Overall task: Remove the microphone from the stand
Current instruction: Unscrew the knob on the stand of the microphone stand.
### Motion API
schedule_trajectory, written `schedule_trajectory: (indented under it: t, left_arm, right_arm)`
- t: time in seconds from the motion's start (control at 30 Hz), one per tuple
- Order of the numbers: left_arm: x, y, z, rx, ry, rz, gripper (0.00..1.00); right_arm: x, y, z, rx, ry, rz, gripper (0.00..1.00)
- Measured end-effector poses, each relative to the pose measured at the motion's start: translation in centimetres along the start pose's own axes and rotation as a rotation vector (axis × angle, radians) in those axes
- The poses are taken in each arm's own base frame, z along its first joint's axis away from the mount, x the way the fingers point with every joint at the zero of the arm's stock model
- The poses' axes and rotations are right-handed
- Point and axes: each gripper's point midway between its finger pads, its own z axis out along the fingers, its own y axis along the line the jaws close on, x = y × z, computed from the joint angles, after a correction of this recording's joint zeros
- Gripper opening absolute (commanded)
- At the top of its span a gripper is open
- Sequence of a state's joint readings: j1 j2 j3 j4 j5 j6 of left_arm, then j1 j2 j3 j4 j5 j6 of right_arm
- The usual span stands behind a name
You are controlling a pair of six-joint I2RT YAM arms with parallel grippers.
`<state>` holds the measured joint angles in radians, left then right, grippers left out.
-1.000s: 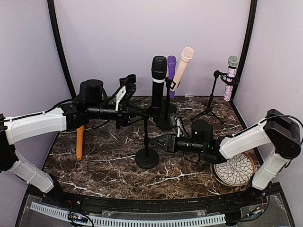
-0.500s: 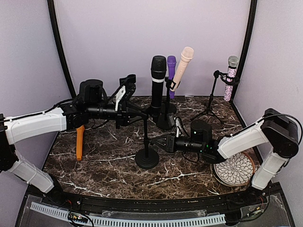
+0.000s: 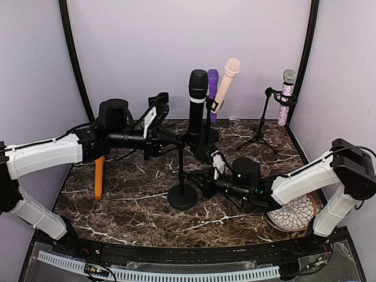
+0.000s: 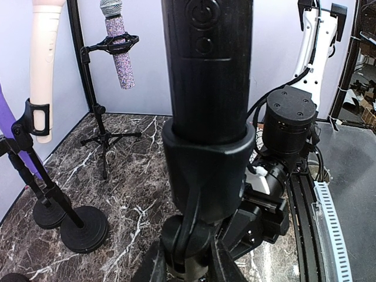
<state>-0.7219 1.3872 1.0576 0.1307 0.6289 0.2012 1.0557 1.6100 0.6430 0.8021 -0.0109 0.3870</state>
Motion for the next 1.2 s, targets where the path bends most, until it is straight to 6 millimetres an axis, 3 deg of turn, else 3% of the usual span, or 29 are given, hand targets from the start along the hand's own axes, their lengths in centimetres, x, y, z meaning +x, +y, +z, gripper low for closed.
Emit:
schedule_trajectory:
  t: [0.3, 0.37, 0.43, 0.5, 0.6, 0.87, 1.0, 1.2]
  left_arm:
    - [0.1, 0.0, 0.1, 0.002, 0.000, 0.000, 0.23]
    - [0.0, 0.0, 0.1, 0.003, 0.000, 0.000, 0.23]
    - [0.0, -0.1, 0.1, 0.006, 0.000, 0.000, 0.23]
    - [0.0, -0.1, 0.1, 0.006, 0.000, 0.001, 0.23]
    - [0.0, -0.1, 0.1, 0.004, 0.000, 0.000, 0.23]
    - [0.1, -0.1, 0.1, 0.005, 0.000, -0.001, 0.23]
    - [0.1, -0.1, 0.2, 0.006, 0.001, -0.001, 0.23]
    - [0.1, 0.0, 0.3, 0.006, -0.002, 0.001, 0.23]
  right_arm:
    - [-0.1, 0.0, -0.3, 0.129, -0.054, -0.161, 0.00]
    - [-0.1, 0.0, -0.5, 0.148, -0.062, -0.177, 0.13]
    - [0.0, 0.0, -0.6, 0.167, -0.071, -0.189, 0.41]
    - [0.1, -0.3, -0.9, 0.188, -0.075, -0.188, 0.60]
    - [0.0, -1.1, -2.0, 0.225, -0.083, -0.159, 0.69]
    - [-3.5, -1.5, -4.6, 0.178, -0.171, 0.085, 0.75]
    - [-2.9, -2.1, -4.5, 0.119, -0.127, 0.206, 0.76]
    - [-0.4, -2.6, -3.8, 0.060, -0.007, 0.406, 0.74]
